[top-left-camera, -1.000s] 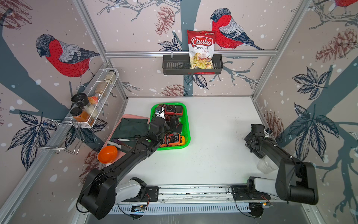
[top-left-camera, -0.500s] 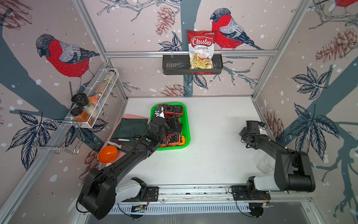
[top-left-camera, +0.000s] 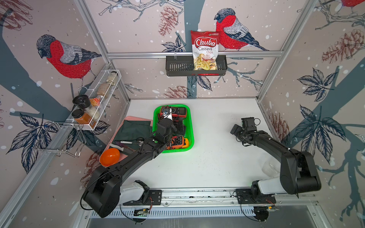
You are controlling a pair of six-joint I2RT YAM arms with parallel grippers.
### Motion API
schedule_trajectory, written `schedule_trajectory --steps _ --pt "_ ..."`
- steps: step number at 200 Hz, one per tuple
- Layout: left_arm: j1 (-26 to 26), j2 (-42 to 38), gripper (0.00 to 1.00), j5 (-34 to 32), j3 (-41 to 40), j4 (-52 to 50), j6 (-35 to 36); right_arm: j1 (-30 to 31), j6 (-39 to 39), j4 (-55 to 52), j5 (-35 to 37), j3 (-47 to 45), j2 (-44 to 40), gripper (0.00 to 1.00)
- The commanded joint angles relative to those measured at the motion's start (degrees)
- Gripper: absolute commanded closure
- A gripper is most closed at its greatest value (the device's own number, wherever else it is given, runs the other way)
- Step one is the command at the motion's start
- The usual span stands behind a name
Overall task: Put the multimeter into the basket
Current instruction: Move the multimeter to the center of the board, then adjust the multimeter at the center of the board.
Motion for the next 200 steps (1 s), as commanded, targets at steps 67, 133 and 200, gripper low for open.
schedule_trajectory --steps 67,133,200 --pt "-18.31 16.54 0.02 -7.06 10.83 2.32 8.61 -19.34 -11.14 2.14 -22.09 3.21 2.63 0.00" --pt "-25.86 37.89 0.02 -9.44 28.56 -1.16 15.84 -21.02 -10.09 6.37 -27.05 4.59 11.50 0.00" --pt "-26.38 48.72 0.02 -7.85 36.44 -1.18 16.04 -13.94 -8.43 8.39 -28.98 2.38 13.07 0.02"
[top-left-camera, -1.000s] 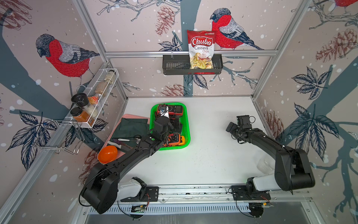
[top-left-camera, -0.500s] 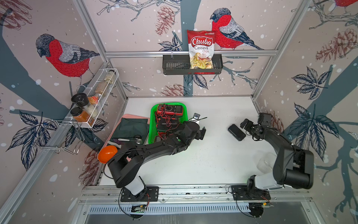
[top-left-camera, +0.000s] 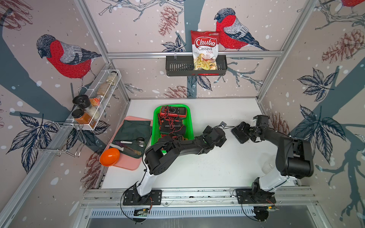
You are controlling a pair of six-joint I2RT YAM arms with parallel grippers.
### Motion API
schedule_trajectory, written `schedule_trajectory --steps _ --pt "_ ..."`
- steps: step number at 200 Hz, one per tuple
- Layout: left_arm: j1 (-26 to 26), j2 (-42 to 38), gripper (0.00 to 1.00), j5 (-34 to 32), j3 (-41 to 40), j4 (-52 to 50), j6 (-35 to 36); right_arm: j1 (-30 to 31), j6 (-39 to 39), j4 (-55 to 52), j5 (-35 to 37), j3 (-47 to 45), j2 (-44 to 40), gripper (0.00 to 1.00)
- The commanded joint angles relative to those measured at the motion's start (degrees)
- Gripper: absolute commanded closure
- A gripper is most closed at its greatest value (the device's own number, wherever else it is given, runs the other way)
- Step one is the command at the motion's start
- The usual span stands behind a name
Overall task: Put the multimeter into the basket
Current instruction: Adjust the multimeter at the center of the board.
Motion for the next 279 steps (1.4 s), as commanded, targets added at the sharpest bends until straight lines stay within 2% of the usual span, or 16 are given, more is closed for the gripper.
schedule_trajectory --steps 1,36,67,92,116,139,181,204,250,279 --pt "-0.18 2.16 0.02 -0.48 2.07 0.39 0.46 1.87 1.69 1.94 -2.07 -1.27 -0.01 0.02" --pt "0.02 5.82 0.02 -3.35 5.83 -2.01 0.37 5.55 4.57 6.07 -5.48 -4.71 -0.33 0.03" --pt "0.37 7.06 0.02 -1.14 6.67 -2.08 -0.67 7.12 6.13 8.31 -6.73 -6.10 -0.46 0.04" --pt "0.80 8.56 0.02 0.38 8.30 -2.70 -1.56 7.05 6.13 7.93 -4.81 -5.67 0.52 0.10" --pt "0.90 9.59 0.02 1.40 9.16 -2.78 -2.05 7.30 5.78 7.21 -3.02 -5.01 1.28 0.24" --pt "0.94 10.10 0.02 2.30 9.77 -3.09 -2.61 8.08 5.52 6.45 -0.87 -4.53 1.52 0.42" --pt "1.08 8.10 0.02 1.31 8.27 -3.28 -3.79 11.05 4.08 2.85 4.61 -2.66 0.46 0.63" --pt "1.41 3.96 0.02 -0.49 4.54 -2.15 -5.84 13.89 2.48 -1.35 11.09 -0.45 -0.77 0.67" --pt "3.65 -11.01 0.02 -6.53 -8.20 1.88 -11.90 25.27 0.43 -14.70 35.62 8.03 -0.08 0.70" --pt "6.25 -22.09 0.02 -12.53 -16.89 3.03 -15.62 31.96 1.07 -21.38 47.12 12.67 3.40 0.70"
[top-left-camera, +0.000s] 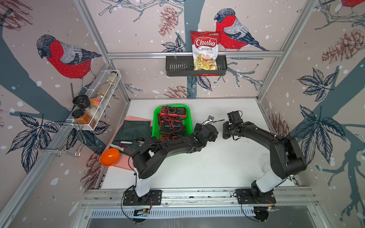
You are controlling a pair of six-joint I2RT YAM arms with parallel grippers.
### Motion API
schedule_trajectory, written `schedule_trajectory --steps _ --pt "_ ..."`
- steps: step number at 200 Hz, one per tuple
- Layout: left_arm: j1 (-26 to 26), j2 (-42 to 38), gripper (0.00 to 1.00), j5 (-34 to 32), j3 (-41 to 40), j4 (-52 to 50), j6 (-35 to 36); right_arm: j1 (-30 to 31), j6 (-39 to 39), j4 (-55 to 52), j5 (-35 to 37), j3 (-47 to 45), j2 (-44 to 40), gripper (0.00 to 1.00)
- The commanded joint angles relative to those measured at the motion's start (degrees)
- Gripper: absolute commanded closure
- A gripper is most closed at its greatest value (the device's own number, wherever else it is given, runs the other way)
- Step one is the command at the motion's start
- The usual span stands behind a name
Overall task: Put the multimeter into the basket
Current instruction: Adjust the multimeter at the center of the board.
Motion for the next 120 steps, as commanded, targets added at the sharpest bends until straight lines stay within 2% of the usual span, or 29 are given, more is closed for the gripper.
schedule_trajectory --steps 1,23,49,67,95,120 --pt "1.78 -6.76 0.02 -6.65 -5.05 2.81 -4.61 3.84 -0.19 -8.94 15.45 2.81 2.30 0.70" --pt "5.25 -14.30 0.02 -9.91 -11.18 1.74 -7.17 8.39 0.59 -13.17 21.95 5.70 5.70 0.70" --pt "10.57 -22.62 0.02 -10.21 -17.50 0.27 -9.46 13.08 2.56 -18.27 28.61 8.96 10.48 0.66" --pt "13.16 -27.87 0.02 -11.26 -21.08 0.18 -9.73 15.73 3.54 -20.32 30.89 10.70 13.34 0.60" --pt "16.05 -33.07 0.02 -12.57 -24.16 -0.07 -9.12 19.29 4.71 -21.72 30.45 13.34 17.04 0.49" --pt "17.90 -35.46 0.02 -12.97 -25.19 -0.88 -8.84 22.31 5.29 -22.06 28.76 15.97 19.20 0.30"
